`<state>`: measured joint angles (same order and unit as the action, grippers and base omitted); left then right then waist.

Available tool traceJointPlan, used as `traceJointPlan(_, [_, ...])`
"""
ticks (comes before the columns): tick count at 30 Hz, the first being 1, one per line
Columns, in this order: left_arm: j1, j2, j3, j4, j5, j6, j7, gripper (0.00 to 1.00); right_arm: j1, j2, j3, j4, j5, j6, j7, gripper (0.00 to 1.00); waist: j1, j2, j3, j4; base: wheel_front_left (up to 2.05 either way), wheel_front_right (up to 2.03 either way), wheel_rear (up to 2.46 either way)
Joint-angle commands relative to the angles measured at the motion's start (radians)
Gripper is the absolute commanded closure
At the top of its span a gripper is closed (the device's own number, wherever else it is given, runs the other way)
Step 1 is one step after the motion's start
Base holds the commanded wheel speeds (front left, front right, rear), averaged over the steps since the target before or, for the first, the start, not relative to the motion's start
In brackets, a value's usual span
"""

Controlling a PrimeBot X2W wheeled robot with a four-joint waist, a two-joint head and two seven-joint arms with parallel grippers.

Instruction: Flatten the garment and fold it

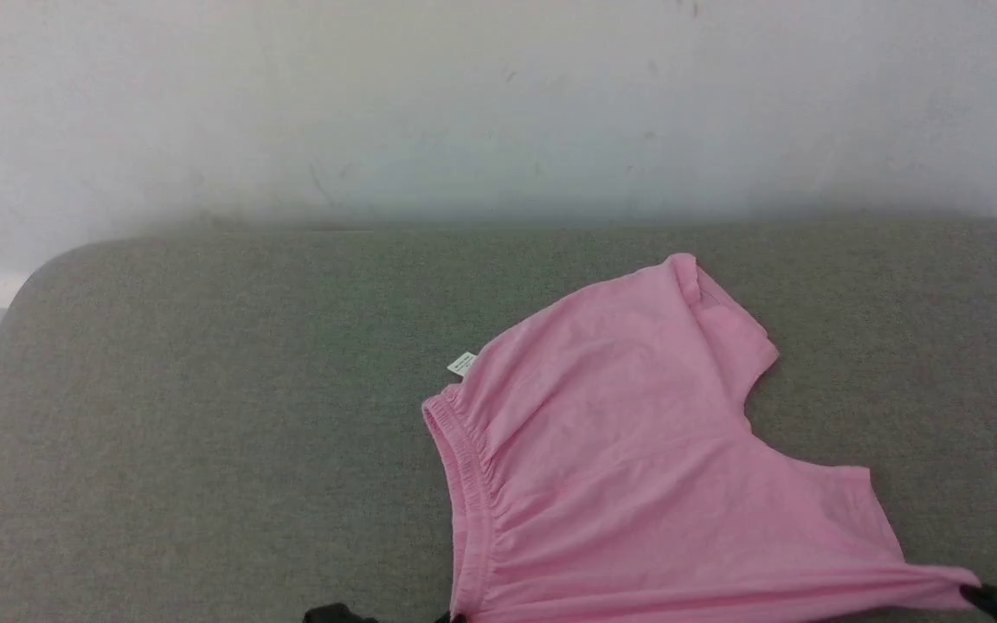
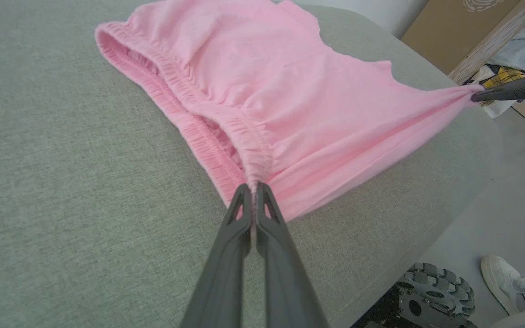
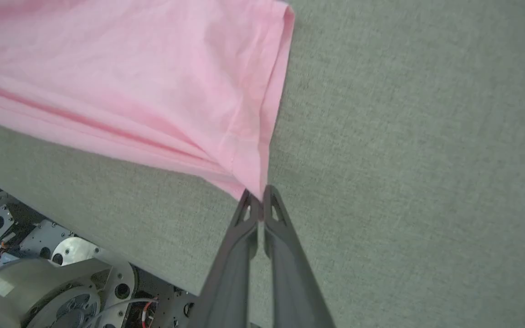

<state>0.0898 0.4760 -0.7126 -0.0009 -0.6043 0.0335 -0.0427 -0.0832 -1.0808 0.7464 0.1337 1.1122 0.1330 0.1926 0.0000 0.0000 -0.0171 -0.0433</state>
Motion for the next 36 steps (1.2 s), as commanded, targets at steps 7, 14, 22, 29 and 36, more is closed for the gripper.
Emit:
traceJointPlan(7, [-0.133,-0.005,0.032,-0.06,0.043,0.025,0.013,1.0,-0.099,0.036,-0.165,-0.068,-0.01,-0.002,-0.012,1.0,0.0,0.0,0.091,0.05,0.0,0.0,0.0])
traceJointPlan(14, [-0.305,-0.028,0.066,-0.062,0.063,0.011,0.033,1.0,-0.314,0.132,-0.253,-0.044,-0.093,-0.002,0.077,1.0,0.0,0.0,0.22,0.099,0.0,0.0,0.0])
traceJointPlan(22, [-0.473,-0.086,0.091,0.034,0.066,-0.004,0.027,1.0,-0.589,0.272,-0.23,0.133,-0.255,-0.002,0.185,1.0,0.0,0.0,0.345,0.148,0.0,0.0,0.0])
traceJointPlan(29, [-0.568,-0.142,0.078,0.124,0.075,-0.029,0.0,1.0,-0.742,0.33,-0.178,0.295,-0.356,-0.002,0.213,1.0,0.0,0.0,0.415,0.185,0.0,0.0,0.0])
traceJointPlan(36, [-0.643,-0.198,0.051,0.226,0.092,-0.053,-0.033,1.0,-0.853,0.375,-0.132,0.454,-0.408,-0.002,0.174,1.0,0.0,0.0,0.461,0.217,0.0,0.0,0.0])
